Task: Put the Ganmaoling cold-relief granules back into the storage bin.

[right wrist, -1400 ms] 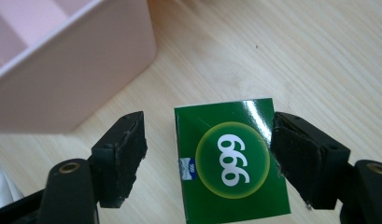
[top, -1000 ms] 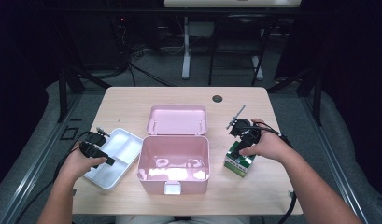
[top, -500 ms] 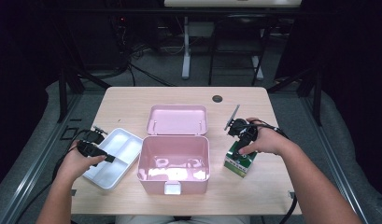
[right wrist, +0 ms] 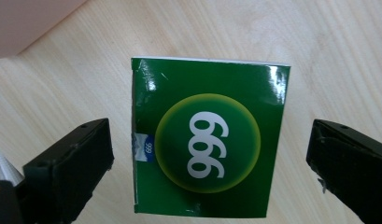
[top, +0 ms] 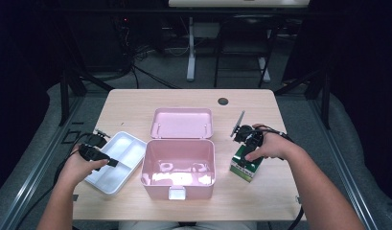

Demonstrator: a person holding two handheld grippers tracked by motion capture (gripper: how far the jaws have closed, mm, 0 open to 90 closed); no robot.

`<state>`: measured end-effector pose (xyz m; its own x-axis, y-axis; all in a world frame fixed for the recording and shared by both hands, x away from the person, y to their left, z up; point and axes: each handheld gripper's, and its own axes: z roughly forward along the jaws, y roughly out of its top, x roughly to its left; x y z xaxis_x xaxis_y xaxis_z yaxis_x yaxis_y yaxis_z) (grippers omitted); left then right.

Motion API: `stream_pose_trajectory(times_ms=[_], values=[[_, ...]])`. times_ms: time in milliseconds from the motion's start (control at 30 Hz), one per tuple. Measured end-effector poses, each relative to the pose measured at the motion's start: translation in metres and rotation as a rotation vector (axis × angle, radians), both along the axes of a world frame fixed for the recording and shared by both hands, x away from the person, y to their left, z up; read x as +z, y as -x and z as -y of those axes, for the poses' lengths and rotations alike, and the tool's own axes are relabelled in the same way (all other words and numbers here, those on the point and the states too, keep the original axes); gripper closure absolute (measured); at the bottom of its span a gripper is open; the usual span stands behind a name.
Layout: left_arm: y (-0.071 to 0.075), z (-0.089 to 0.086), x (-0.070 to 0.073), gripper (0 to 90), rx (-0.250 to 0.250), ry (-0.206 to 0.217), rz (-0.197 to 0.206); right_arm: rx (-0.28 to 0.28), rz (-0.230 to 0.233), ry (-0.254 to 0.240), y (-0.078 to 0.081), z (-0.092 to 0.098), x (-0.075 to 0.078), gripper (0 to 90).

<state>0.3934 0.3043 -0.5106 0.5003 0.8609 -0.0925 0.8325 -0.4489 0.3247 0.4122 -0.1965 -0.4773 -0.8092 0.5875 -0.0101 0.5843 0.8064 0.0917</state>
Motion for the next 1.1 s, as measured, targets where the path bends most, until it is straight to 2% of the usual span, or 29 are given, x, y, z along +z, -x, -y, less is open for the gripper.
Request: stream_pose_trajectory(times_ms=[167, 367, 600, 700, 1100], values=[[0.0, -0.001, 0.0, 40.1, 0.002, 0.003, -0.003, -0.021, -0.01, 0.012, -0.002, 0.001, -0.005, 1.6], [-0.001, 0.0, -0.001, 40.1, -0.004, -0.001, -0.008, -0.02, -0.017, 0.02, -0.002, 0.002, -0.01, 4.0], [0.0, 0.0, -0.001, 40.1, -0.003, 0.003, -0.006, -0.025, -0.037, 0.009, -0.003, 0.004, -0.016, 7.4], [0.0, 0.0, -0.002, 40.0, -0.004, 0.003, -0.012, -0.034, -0.053, -0.002, -0.003, 0.005, -0.017, 12.0], [0.0, 0.0, -0.001, 40.1, -0.012, 0.01, -0.006, -0.056, -0.083, -0.022, -0.007, 0.007, -0.019, 12.7]])
